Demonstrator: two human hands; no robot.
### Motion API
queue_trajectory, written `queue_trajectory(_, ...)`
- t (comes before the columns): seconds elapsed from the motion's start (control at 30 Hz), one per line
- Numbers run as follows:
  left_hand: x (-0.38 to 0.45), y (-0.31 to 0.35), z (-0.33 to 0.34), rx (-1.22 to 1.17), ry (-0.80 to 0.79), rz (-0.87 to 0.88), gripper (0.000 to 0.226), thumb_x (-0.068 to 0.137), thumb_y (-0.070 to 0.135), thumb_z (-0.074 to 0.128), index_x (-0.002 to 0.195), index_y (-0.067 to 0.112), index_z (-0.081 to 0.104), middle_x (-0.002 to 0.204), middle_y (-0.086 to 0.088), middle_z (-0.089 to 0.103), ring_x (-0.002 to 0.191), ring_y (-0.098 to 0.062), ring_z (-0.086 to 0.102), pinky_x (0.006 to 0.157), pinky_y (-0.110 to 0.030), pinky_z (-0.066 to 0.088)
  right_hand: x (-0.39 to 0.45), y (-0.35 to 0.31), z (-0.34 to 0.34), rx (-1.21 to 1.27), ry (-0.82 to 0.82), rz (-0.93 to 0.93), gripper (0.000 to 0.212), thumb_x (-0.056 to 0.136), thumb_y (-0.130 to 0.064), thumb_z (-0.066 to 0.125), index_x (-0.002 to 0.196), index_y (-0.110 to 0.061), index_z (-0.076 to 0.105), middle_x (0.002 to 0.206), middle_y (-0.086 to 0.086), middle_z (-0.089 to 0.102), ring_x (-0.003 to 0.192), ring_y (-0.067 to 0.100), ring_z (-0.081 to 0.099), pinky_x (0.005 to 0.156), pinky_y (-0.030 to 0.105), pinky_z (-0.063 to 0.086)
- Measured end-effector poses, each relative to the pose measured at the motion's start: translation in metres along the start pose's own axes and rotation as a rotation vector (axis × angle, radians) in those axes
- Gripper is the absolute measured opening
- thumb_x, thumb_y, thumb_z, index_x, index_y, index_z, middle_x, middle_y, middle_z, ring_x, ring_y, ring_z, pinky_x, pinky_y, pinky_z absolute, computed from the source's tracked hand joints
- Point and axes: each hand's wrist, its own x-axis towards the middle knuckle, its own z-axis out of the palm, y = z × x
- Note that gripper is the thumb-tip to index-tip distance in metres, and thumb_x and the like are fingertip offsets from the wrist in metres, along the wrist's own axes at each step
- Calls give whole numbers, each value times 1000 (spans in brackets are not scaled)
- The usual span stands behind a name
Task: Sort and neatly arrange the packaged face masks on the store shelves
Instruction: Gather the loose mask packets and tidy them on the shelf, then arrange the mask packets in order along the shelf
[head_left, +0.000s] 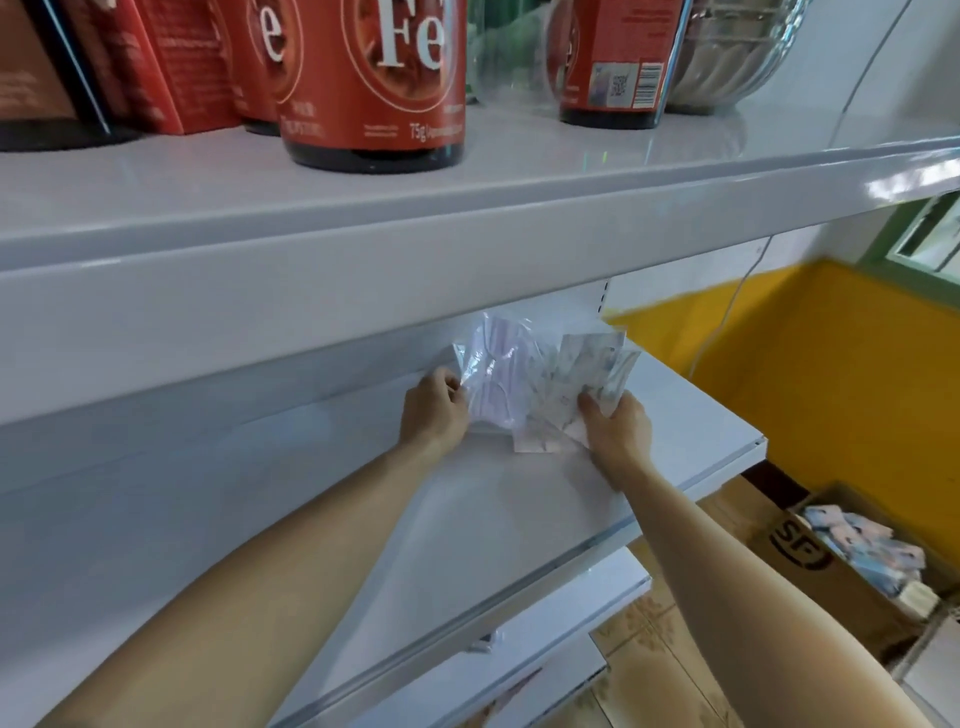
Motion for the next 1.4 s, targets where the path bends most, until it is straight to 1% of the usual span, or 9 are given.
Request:
queue_trajectory(0.13,-8,-23,-48,-120,131,16,8,98,20,57,106,18,54,77,-5,72,63,-21,68,59,-28,50,-7,-7,9,22,86,-2,68,95,-44,68,149,-14,41,145,11,53,133,33,51,104,42,43)
queue_trajectory(0.23,-24,-57,-86,-112,171,24,13,99,21,58,111,23,54,72,0,71,60,-21,66,59,-28,48,-14,-4,10,4,128,-23,73,101,-49,56,159,-12,30,161,12,35,148,30,33,120,42,29)
queue_trajectory(0.47,-46,-125,-135,190,153,-43,16,94,12,62,109,11,67,99,-3,73,93,-28,67,77,-30,45,-19,-4,11,-79,245,-83,45,108,-40,40,146,-19,54,156,2,48,152,22,27,123,47,25)
queue_trajectory(0.6,-48,-139,-145,240,170,26,31,89,9,68,120,8,64,105,-13,68,97,-34,66,87,-38,49,-25,-9,5,-17,251,-94,41,108,-36,40,140,-19,59,150,4,54,149,22,31,120,45,28)
queue_trajectory(0.73,-52,-152,-169,277,188,25,32,90,11,68,122,8,63,111,-16,64,100,-35,63,90,-41,48,-40,-19,4,-197,275,-450,36,102,-31,46,128,-14,66,135,7,65,137,31,44,107,48,39)
queue_trajectory(0.93,-100,-198,-260,348,223,-33,27,93,16,66,119,9,65,112,-14,63,105,-33,62,91,-43,51,-99,-94,84,-253,-8,-982,32,85,-13,64,117,-11,69,116,8,70,121,36,55,98,47,44)
queue_trajectory(1.13,-209,-277,-416,681,271,-176,30,98,24,58,126,16,65,131,-12,58,122,-36,54,96,-49,49,-243,-197,221,-464,-526,-1109,47,99,-38,56,144,-23,53,152,3,51,147,31,33,111,52,34)
queue_trajectory(1.27,-319,-346,-530,877,365,-237,38,91,29,58,125,14,69,130,-13,61,116,-41,58,87,-53,50,-376,-270,303,-530,-702,-1152,59,105,-50,41,159,-28,30,169,-3,23,158,23,8,124,47,15)
queue_trajectory(1.4,-430,-401,-639,983,437,-380,44,96,34,61,137,20,60,143,-8,53,129,-35,48,95,-50,40,-525,-347,381,-441,-843,-1233,60,106,-48,40,160,-27,26,170,-2,19,158,23,6,126,48,13)
